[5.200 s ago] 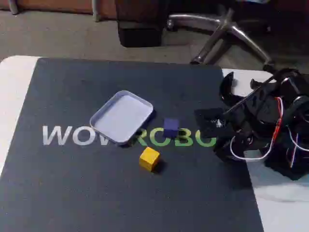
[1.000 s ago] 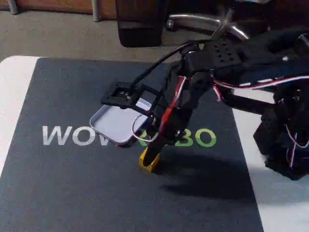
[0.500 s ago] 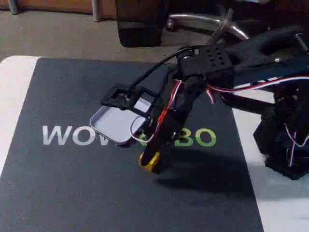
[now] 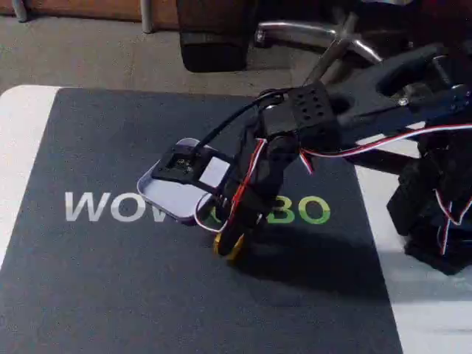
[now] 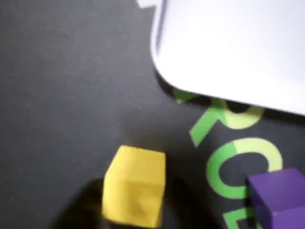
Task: Move blocks one by one until all three blocks are in the tray.
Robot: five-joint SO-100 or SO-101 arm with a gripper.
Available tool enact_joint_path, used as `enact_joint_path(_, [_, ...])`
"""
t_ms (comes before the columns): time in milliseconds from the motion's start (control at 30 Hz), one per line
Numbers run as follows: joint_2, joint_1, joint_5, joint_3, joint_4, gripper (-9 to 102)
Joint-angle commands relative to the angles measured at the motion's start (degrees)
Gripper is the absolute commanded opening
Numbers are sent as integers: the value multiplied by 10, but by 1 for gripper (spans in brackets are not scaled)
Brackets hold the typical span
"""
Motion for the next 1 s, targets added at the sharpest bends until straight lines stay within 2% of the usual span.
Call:
enact_joint_path(0, [5,1,-4,-2,-4,5])
enact_joint_path(267, [65,11,5,-8,-5,-8])
enact_joint_path(567, [185,78,18,-8,-15,-8])
enact_joint_path(967, [134,204,-48,-14,-113,-8])
